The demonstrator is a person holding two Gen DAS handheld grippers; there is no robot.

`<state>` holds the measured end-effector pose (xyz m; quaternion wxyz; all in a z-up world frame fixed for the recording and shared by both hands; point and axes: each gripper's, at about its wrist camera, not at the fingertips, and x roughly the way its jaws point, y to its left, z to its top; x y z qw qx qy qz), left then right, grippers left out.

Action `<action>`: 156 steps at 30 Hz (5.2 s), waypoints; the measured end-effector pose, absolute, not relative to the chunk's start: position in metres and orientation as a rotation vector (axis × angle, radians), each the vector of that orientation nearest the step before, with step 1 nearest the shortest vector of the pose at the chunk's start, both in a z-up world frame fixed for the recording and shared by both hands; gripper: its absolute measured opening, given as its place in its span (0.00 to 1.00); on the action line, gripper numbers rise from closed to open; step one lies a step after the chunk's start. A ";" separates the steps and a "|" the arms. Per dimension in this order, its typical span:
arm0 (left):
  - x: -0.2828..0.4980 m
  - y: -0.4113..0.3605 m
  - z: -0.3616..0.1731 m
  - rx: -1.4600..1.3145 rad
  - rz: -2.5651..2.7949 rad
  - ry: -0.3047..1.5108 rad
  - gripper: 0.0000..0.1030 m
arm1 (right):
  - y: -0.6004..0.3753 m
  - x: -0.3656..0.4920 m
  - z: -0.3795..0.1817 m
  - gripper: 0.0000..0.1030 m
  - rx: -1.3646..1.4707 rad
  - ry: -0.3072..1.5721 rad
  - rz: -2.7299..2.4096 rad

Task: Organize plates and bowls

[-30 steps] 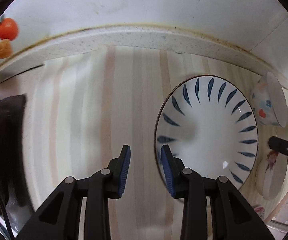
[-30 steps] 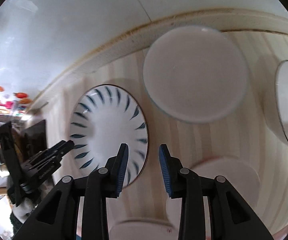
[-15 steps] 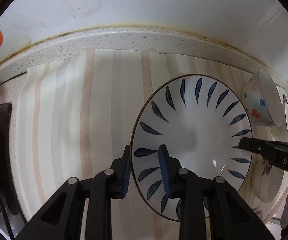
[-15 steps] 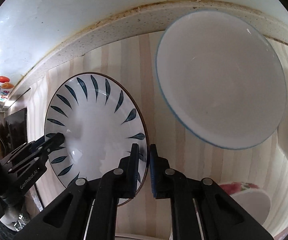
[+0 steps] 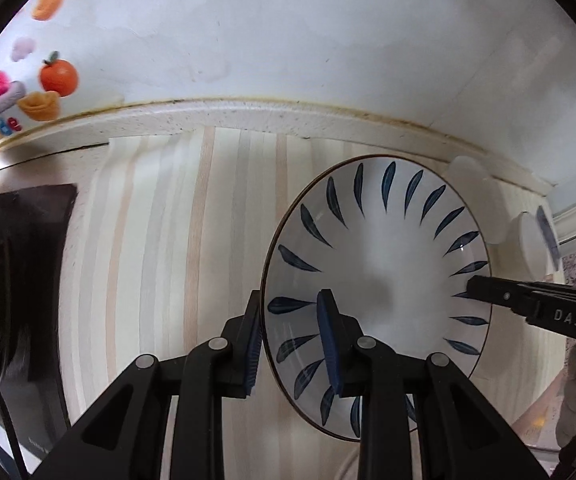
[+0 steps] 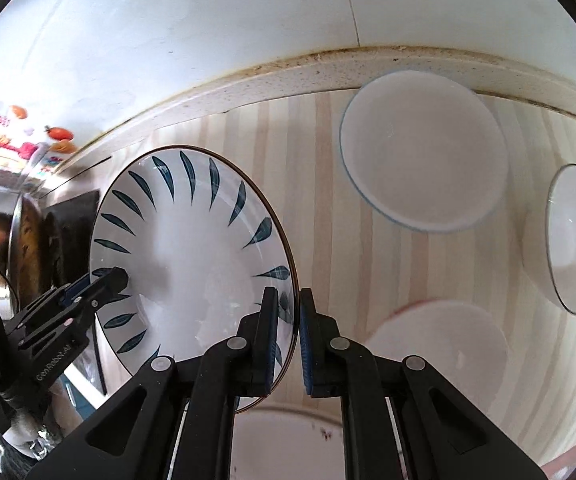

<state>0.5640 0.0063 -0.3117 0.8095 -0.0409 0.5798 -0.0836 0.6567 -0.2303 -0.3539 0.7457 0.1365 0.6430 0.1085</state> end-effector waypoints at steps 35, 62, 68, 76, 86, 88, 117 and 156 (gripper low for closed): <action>0.416 -0.071 -0.344 -0.032 -0.204 1.359 0.23 | -0.305 0.453 -0.406 0.11 0.277 1.544 0.305; 0.418 -0.073 -0.374 -0.076 -0.162 1.411 0.23 | -0.316 0.455 -0.425 0.14 0.389 1.558 0.302; 0.418 -0.067 -0.376 -0.121 -0.155 1.417 0.24 | -0.320 0.455 -0.425 0.14 0.416 1.557 0.314; 0.419 -0.052 -0.378 -0.210 -0.129 1.418 0.24 | -0.326 0.457 -0.426 0.18 0.480 1.556 0.333; 0.407 -0.040 -0.371 -0.221 -0.060 1.386 0.24 | -0.312 0.453 -0.415 0.20 0.367 1.510 0.316; 0.401 -0.046 -0.365 -0.193 -0.039 1.374 0.24 | -0.309 0.451 -0.413 0.21 0.349 1.502 0.303; 0.252 -0.026 -0.181 -0.050 -0.028 1.016 0.31 | -0.265 0.291 -0.221 0.71 0.174 1.080 0.195; 0.268 -0.099 -0.160 0.010 -0.085 0.864 0.70 | -0.362 0.271 -0.210 0.89 0.370 0.982 0.153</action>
